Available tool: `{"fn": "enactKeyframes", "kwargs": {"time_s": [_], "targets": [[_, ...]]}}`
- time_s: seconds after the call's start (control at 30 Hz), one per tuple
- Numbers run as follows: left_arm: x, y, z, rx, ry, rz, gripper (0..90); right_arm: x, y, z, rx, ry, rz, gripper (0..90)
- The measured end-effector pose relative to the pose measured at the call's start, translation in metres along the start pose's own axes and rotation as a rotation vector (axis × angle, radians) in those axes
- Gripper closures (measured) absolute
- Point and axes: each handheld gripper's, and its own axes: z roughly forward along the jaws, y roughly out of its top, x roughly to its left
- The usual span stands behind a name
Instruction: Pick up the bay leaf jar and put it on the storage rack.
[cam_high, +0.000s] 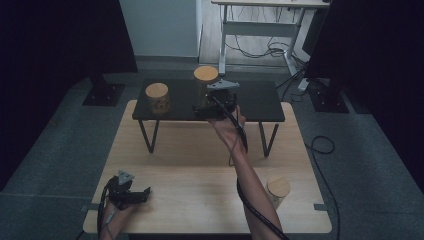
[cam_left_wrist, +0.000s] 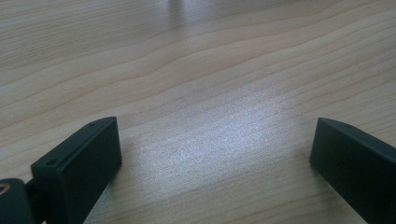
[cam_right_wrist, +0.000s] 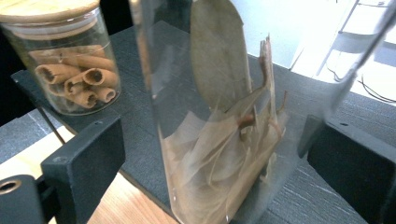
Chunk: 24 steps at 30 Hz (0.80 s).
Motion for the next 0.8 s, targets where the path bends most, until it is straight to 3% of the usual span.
{"fn": "enactKeyframes", "kwargs": {"time_s": [0.8], "targets": [[0.000,0.000,0.000,-0.001,0.000,0.000,1.7,0.003,-0.008,-0.024,-0.001,0.031,-0.050,5.1]]}}
